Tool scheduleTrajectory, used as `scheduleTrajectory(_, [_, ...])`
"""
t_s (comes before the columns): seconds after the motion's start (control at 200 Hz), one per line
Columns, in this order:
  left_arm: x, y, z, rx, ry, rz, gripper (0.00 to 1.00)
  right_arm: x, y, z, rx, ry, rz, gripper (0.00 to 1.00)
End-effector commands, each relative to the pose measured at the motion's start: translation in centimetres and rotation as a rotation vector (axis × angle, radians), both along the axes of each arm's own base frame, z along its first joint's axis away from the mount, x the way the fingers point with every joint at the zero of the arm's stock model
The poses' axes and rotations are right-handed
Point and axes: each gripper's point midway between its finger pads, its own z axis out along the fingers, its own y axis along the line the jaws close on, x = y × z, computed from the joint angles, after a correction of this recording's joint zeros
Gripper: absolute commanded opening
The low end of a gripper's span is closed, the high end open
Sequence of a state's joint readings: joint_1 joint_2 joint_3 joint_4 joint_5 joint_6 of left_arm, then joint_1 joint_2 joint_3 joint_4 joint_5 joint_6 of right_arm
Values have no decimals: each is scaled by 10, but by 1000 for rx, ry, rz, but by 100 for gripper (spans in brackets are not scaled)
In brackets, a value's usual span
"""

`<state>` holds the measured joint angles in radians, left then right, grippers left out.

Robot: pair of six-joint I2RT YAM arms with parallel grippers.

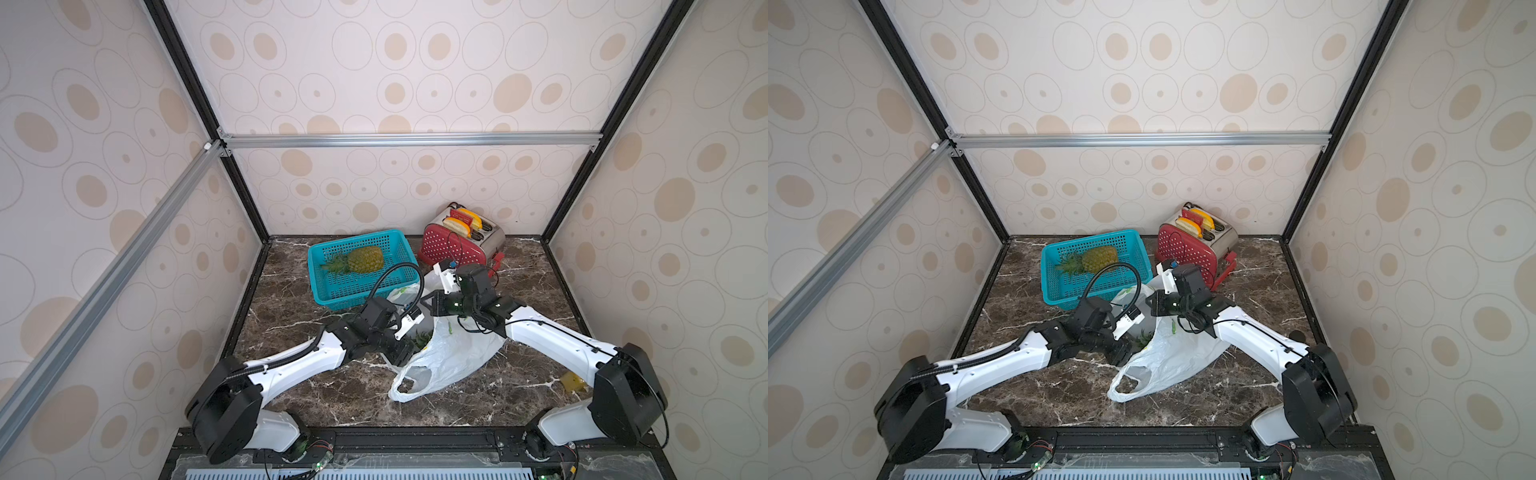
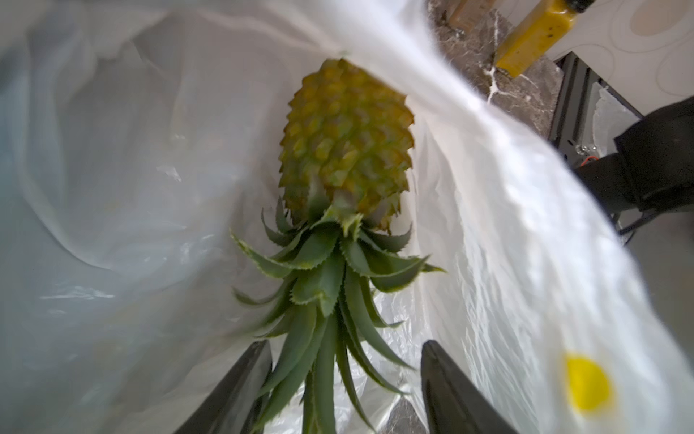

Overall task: Place the pineapple into a plastic bag & tie a knot
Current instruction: Adjust the pineapple in the plastic bag, then pick up the pineapple from the basket.

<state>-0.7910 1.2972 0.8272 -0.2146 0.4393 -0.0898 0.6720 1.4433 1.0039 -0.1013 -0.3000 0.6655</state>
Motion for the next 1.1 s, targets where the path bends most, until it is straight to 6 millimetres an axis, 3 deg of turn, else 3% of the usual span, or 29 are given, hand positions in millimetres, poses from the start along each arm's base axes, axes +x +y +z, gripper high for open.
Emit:
scheduleTrajectory(0.0, [-19,14,27,-20,-90,-70,66,2,-12,-1,-47,-16,-50,0])
scheduleTrajectory(0.145, [-42,36,70,-70,-189,-111,66,3,-14,-5,-66,-8,-54,0])
scheduleTrajectory(0.22, [-35,48,95,-77,-274,-43,68,2,-13,-4,-64,-5,-44,0])
scheduleTrajectory(0.336, [15,87,125,37,-434,267,78,1,-13,-1,-59,-11,-42,0])
scheduleTrajectory(0.476, [79,149,145,237,-466,608,79,-4,-12,18,-25,-46,-20,0])
scheduleTrajectory(0.601, [113,185,131,429,-421,716,80,-7,-17,30,-37,-73,-12,0])
scheduleTrajectory(0.751, [148,209,113,507,-354,803,83,-7,-24,39,-50,-96,-37,0])
scheduleTrajectory(0.881, [179,206,95,534,-326,757,88,-9,-22,37,-48,-79,-25,0])
scheduleTrajectory(1.092, [222,206,53,617,-316,502,91,-8,-17,33,-55,-69,1,0])
